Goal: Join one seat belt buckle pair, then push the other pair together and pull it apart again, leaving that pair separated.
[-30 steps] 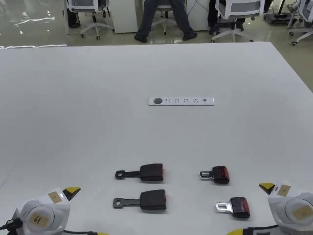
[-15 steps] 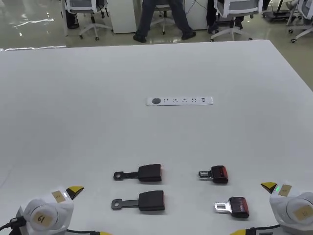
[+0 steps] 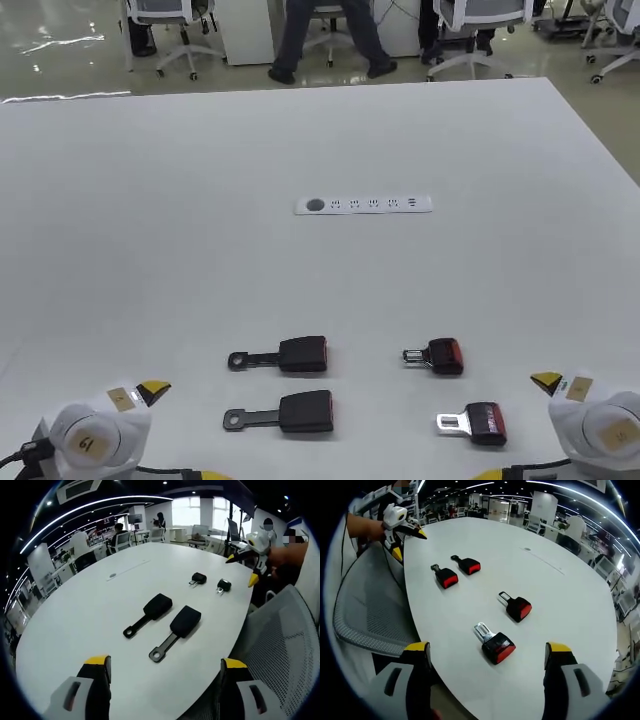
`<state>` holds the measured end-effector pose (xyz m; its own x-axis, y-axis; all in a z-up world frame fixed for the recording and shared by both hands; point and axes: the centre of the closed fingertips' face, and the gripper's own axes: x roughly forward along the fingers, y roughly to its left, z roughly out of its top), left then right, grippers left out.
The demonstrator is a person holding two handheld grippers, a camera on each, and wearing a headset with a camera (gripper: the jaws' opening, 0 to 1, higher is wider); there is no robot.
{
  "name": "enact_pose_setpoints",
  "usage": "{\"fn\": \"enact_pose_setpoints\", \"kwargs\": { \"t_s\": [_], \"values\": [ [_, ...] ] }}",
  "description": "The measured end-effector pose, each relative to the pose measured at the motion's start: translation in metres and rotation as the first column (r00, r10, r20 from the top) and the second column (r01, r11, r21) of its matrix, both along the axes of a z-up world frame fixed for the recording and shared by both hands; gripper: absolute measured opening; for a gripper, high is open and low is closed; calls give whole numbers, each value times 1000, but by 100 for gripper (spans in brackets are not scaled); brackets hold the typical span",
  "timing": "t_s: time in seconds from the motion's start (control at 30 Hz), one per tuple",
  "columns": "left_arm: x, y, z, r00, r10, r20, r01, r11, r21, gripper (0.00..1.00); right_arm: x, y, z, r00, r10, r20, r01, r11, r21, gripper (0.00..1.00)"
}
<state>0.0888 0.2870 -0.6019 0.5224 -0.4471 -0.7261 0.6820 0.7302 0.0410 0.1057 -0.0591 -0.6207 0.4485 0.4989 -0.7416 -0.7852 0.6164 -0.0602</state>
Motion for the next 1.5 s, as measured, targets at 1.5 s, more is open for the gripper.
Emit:
{"fn": "enact_pose_setpoints", "kwargs": {
  "t_s": [1.5],
  "values": [
    [3,-28,-14,991,-129,-30,129,992,-5,69,1,3,-1,997,70,-10,-70,998,0,71]
  ]
}}
